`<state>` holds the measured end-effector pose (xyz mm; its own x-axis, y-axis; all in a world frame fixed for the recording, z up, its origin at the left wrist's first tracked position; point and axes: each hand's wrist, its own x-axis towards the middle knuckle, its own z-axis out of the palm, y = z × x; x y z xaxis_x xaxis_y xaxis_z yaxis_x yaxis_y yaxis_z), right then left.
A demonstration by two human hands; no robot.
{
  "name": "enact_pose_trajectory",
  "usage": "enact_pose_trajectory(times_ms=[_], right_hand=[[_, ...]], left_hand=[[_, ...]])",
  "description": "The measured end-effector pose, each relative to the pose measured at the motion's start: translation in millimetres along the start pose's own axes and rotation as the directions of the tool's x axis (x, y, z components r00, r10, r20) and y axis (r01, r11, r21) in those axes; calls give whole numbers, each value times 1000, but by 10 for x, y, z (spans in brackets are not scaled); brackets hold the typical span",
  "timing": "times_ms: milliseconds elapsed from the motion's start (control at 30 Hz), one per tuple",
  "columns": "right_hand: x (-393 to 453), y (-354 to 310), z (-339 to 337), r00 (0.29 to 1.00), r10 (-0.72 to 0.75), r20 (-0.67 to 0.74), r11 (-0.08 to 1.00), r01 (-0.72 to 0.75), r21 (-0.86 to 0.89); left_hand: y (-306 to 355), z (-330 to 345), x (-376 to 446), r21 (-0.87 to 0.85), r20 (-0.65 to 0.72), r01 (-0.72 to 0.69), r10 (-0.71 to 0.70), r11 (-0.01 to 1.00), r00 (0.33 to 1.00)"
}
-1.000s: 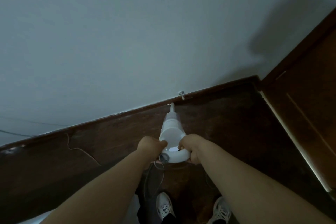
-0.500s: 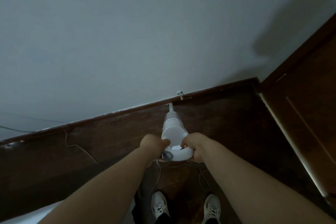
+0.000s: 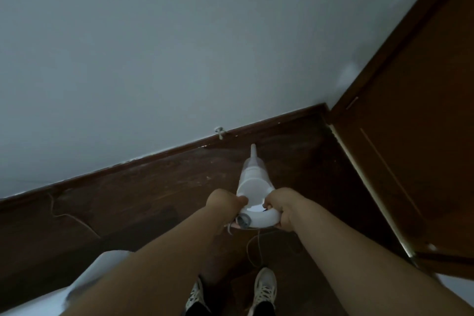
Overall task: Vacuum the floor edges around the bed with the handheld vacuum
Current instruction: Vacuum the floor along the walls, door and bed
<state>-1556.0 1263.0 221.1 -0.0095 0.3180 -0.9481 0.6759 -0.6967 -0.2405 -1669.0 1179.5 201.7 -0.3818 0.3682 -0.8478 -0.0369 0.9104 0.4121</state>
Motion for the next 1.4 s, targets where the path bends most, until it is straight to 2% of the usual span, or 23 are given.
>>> enact_pose_trajectory(times_ms=[200,400,567,800,1100,1400], right_hand=[[81,26,-376,999,7,-32,1000,-8,-29],[46,12,-188,999,25,22,996,-23,-87],[-20,-24,345,996,19,93,990,-5,-144],[-56,-96,1314,990,-32,135,989,51,-135],[-190,-79,2090,989,-12,149,990,33,-138],[-520,-54,2873,974,-1,228,984,41,-172]], left_hand=[[212,351,-10,38,14,-21,21,999,1000],[59,203,-78,64,-34,4,-2,998,999],[-306,-253,-112,6,-91,56,-56,998,994],[-844,-988,-15,-4,-157,44,-44,999,987],[-1370,-1599,50,-11,-130,4,-5,1000,991],[-1966,-2264,-110,-135,-156,91,-112,987,981]])
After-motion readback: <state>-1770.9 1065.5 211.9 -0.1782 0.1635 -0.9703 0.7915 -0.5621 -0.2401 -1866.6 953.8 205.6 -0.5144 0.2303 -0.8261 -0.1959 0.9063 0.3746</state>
